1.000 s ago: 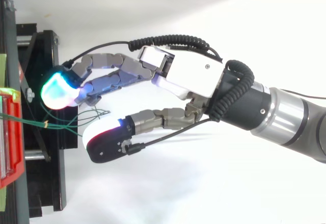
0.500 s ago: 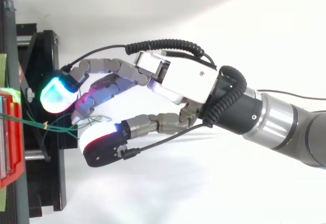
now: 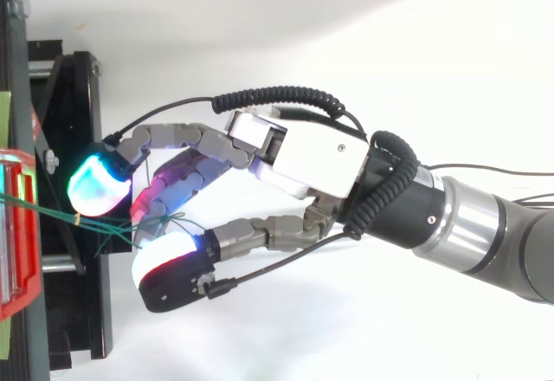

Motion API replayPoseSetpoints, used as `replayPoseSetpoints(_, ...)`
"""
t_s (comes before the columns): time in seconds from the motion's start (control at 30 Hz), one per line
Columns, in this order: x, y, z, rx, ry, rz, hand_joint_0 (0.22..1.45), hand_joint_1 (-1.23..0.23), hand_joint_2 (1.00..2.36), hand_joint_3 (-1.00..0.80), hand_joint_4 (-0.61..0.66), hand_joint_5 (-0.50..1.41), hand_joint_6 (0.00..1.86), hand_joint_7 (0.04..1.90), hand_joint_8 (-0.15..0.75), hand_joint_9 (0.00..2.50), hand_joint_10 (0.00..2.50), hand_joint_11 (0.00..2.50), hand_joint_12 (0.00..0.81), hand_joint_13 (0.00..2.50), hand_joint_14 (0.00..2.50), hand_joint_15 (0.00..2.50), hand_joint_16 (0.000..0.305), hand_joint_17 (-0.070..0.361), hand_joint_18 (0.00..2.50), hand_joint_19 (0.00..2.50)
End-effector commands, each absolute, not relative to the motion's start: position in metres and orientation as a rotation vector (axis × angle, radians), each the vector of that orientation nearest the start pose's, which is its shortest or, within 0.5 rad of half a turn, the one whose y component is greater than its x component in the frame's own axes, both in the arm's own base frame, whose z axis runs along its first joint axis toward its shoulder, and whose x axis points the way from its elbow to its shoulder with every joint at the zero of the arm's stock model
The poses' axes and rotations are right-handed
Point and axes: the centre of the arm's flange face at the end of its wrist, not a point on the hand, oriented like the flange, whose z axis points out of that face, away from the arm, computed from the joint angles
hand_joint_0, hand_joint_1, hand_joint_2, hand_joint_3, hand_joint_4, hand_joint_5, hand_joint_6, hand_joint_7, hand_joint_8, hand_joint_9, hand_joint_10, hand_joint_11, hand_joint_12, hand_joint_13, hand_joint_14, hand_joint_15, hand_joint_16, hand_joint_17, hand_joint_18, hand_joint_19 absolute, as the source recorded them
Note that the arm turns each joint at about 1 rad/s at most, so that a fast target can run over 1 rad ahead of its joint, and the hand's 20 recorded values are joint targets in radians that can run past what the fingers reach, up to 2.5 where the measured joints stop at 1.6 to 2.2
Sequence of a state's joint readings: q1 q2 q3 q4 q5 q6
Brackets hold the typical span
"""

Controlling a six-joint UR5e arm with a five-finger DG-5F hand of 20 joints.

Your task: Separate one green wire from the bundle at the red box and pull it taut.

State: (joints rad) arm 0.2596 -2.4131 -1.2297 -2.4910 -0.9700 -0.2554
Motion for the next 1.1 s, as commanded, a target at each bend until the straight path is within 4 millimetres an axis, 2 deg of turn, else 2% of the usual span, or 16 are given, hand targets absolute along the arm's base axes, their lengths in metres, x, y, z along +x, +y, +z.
replayPoseSetpoints(0.0,0.780,0.014,0.170,1.159,0.977,0.857,0.52,-0.66,1.00,-0.50,0.20,-0.15,0.50,0.79,0.228,1.06,0.02,0.55,0.344,0.83,0.02,0.52,0.051,0.115,0.59,0.47)
replayPoseSetpoints(0.27,0.784,0.018,0.182,1.188,0.989,0.866,0.53,-0.68,1.00,-0.50,0.21,-0.14,0.50,0.82,0.218,1.10,0.02,0.61,0.342,0.84,0.02,0.53,0.050,0.113,0.61,0.48)
replayPoseSetpoints(0.83,0.781,0.021,0.195,1.259,1.032,0.865,0.54,-0.68,1.00,-0.50,0.22,-0.13,0.50,0.87,0.218,1.12,0.02,0.66,0.339,0.87,0.02,0.54,0.049,0.111,0.64,0.49)
replayPoseSetpoints(1.07,0.772,0.021,0.218,1.272,1.064,0.844,0.55,-0.69,1.00,-0.50,0.23,-0.12,0.50,0.90,0.219,1.13,0.02,0.66,0.337,0.87,0.02,0.55,0.049,0.111,0.64,0.48)
